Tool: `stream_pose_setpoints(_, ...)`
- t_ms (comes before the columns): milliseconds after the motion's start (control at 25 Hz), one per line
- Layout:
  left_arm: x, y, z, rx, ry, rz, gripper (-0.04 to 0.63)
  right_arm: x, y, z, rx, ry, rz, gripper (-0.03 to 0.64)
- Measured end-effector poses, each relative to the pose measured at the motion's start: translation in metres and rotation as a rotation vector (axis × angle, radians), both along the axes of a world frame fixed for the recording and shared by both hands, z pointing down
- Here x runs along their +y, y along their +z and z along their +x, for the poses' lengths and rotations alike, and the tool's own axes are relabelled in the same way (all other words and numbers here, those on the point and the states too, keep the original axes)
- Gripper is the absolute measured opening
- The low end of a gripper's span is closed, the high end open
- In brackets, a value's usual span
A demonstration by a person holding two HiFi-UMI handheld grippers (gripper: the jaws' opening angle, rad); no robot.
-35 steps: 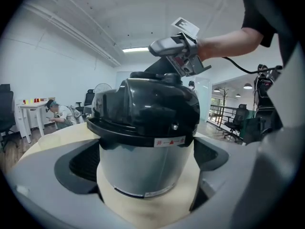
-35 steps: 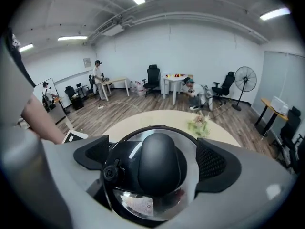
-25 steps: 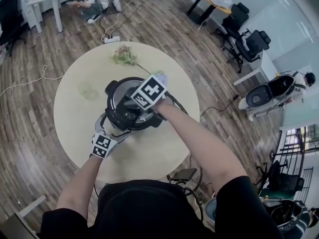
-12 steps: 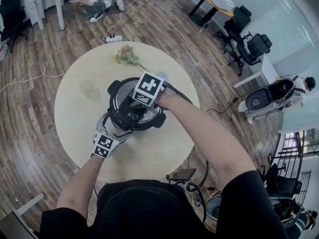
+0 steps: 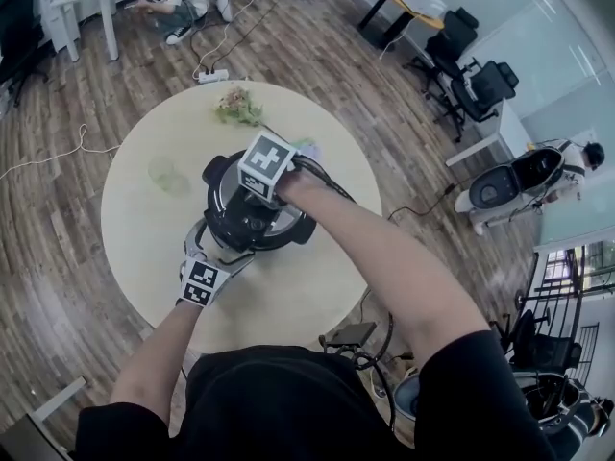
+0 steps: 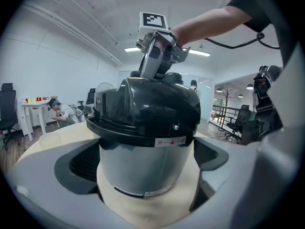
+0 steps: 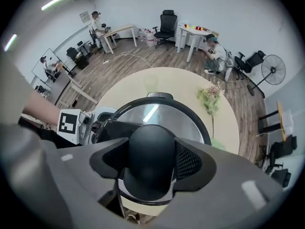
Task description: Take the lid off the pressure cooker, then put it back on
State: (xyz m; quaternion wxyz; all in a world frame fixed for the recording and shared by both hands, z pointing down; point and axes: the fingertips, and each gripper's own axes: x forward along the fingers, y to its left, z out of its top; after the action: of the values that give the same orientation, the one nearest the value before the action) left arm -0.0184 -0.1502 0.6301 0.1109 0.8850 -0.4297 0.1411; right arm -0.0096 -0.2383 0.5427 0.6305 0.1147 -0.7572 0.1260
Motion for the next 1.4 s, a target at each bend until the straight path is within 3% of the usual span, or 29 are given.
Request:
stream_pose_setpoints(360,0.0,0.0,0.003,-0.01,-0.002,-0.008,0.591,-0.007,0.001,0.005,0.062,0.242,-0.033,0.285)
stream_pose_setpoints(560,0.0,0.001,0.003,-0.011,-0.002,-0.004,0.591,-0.019,0.006,0.016,0.043,0.627,-0.072,0.285)
stream_pose_setpoints(640,-0.002,0.001,0.002,-0.01,-0.003,-0.003,0.591,-0.019,0.006,0.016,0.058,0.686,-0.087,0.284)
stream_pose_setpoints(920,0.0,0.0,0.004,-0.009,0.0,-0.006,0.591,-0.018,0.004,0.018,0.05,0.636,-0.074,0.287)
stream_pose_setpoints(1120,0.0,0.001,0.004,-0.009,0.001,-0.008,0.591,-0.01,0.004,0.022,0.093,0.582,-0.132,0.295)
stream_pose_setpoints(1400,-0.002,-0.001,0.004,-0.006,0.0,-0.009,0.591,-0.009,0.006,0.024,0.118,0.545,-0.106,0.304)
